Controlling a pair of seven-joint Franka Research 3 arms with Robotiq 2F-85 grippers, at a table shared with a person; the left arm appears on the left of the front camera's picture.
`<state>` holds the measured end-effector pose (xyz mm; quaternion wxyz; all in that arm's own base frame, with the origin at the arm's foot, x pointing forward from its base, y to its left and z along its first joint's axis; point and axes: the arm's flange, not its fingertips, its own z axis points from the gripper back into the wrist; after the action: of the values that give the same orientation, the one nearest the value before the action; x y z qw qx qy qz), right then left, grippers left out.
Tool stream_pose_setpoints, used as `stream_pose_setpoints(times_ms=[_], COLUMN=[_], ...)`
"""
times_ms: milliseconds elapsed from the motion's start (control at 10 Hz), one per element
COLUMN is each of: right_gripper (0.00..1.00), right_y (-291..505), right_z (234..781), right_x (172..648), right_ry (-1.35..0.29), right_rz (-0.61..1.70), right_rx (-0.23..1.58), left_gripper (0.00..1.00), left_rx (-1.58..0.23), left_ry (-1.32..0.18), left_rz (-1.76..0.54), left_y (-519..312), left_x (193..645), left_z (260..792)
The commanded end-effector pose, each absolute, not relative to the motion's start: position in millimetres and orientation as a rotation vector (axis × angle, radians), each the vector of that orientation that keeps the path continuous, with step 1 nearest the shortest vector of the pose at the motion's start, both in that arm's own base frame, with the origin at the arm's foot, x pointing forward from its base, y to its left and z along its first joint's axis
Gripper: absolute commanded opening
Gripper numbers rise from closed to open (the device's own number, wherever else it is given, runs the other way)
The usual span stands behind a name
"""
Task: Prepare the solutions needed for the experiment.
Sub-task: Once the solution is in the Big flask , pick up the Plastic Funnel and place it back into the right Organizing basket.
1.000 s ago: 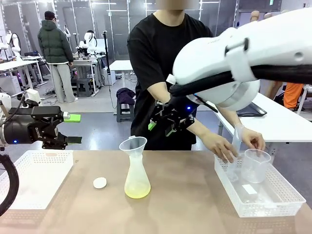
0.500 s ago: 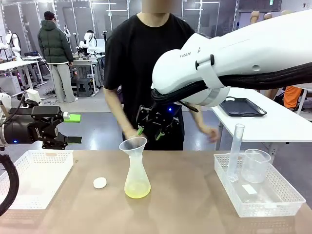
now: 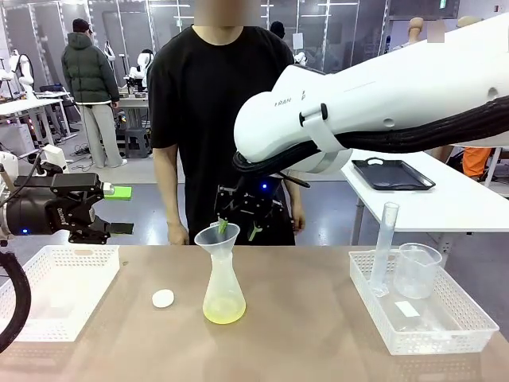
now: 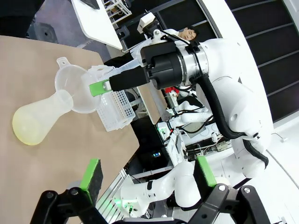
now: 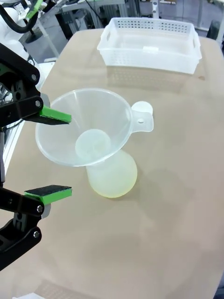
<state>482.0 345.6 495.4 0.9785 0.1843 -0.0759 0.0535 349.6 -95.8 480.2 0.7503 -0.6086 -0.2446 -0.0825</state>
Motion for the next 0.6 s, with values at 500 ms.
stream_pose_setpoints(times_ms=[500], right_gripper=[0.52], right_y=[371.3], right_z=[488.3], right_x=[492.5], right_ry=[-0.098], right_rz=[0.059], right_rx=[0.279], left_gripper=[1.00], left_rx=[-1.359], left_ry=[-0.534], left_rz=[-0.159], left_y=[-99.0], left_x=[348.9], left_z=[482.4])
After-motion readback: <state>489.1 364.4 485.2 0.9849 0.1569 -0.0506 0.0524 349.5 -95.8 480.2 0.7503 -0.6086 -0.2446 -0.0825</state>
